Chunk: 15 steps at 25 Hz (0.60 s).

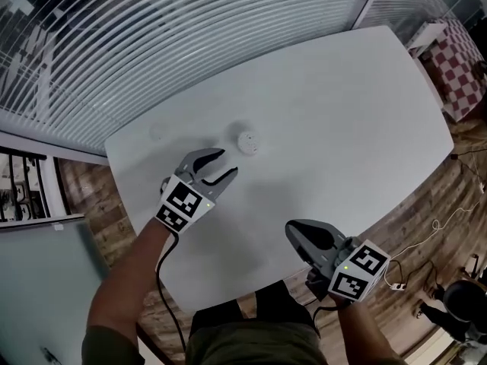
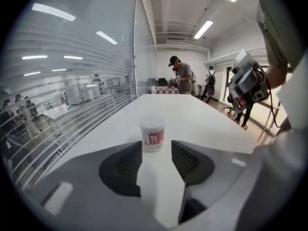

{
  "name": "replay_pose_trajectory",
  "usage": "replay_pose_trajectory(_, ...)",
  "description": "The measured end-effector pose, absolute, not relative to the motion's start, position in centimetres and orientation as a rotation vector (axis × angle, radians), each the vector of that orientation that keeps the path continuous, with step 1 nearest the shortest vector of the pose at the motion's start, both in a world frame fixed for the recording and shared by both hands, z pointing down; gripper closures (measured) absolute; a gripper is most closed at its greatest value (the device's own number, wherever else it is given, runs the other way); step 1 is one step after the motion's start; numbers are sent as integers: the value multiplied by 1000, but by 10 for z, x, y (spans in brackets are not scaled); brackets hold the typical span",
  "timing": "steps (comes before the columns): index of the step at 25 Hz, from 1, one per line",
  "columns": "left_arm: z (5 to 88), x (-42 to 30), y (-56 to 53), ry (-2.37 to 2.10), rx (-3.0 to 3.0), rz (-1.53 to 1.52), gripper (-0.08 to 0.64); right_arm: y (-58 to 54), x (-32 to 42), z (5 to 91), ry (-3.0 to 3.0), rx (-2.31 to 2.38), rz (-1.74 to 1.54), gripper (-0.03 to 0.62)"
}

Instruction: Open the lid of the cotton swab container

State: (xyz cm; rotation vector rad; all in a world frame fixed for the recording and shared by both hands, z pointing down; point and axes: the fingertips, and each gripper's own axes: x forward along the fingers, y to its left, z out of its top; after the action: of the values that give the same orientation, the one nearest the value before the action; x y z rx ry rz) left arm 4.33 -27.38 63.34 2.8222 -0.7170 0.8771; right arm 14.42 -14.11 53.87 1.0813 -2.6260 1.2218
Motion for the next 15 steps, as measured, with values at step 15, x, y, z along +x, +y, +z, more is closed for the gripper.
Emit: replay_pose_trajectory(15, 658, 72, -300, -398, 2897, 976, 261, -149, 140, 562, -2576, 1110, 1287, 583)
